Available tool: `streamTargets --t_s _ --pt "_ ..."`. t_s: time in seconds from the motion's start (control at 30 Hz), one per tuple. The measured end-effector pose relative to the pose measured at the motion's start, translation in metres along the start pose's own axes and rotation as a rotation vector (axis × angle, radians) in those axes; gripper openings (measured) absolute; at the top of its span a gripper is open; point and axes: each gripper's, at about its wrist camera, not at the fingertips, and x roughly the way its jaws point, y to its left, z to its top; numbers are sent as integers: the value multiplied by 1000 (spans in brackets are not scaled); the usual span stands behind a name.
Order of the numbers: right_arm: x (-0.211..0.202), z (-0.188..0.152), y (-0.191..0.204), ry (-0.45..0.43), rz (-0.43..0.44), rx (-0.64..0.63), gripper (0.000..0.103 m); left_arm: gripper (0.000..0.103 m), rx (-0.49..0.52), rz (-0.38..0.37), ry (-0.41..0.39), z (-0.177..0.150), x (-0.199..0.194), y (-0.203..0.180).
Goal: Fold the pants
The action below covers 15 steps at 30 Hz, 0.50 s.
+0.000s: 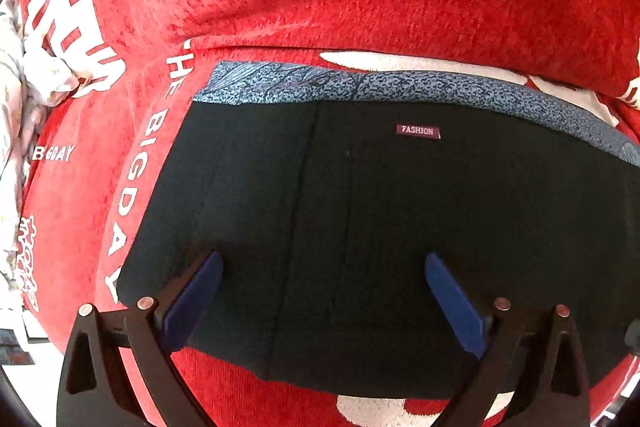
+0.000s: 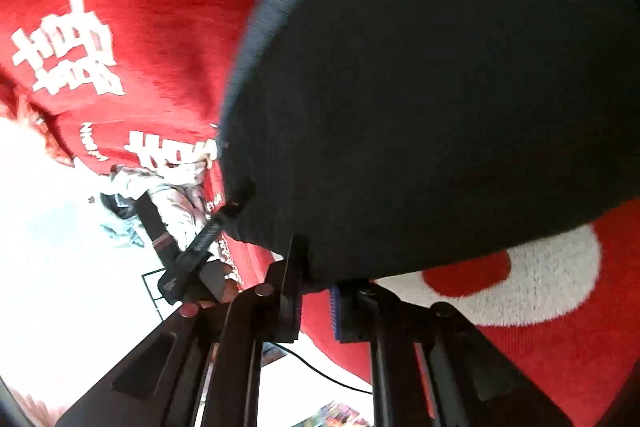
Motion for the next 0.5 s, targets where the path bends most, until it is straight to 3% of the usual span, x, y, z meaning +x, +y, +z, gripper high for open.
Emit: streamTargets --t_s 0.1,0.2,0.33,0.37,0.4,0.43,0.47,0.5 --pt "-1 -15 -8 -5 -126 -36 6 103 -5 -16 -6 -3 -2 0" --pt "-6 -25 -31 27 -136 65 6 103 9 9 15 2 -12 2" --pt "-24 -33 7 58 -264 -88 15 103 -6 10 -78 18 -30 18" --pt "-26 -27 26 45 -323 -166 19 103 -20 26 -77 25 -25 24" --pt "-26 -21 40 24 -359 -230 34 103 -40 44 -58 30 -16 29" --pt "-25 -16 50 6 -386 -280 57 103 -62 59 -29 34 -5 36" --pt "-18 -5 64 -21 -426 -349 65 103 -80 79 11 35 12 45" --pt "-13 1 70 -27 -438 -376 65 103 -81 62 20 33 23 52"
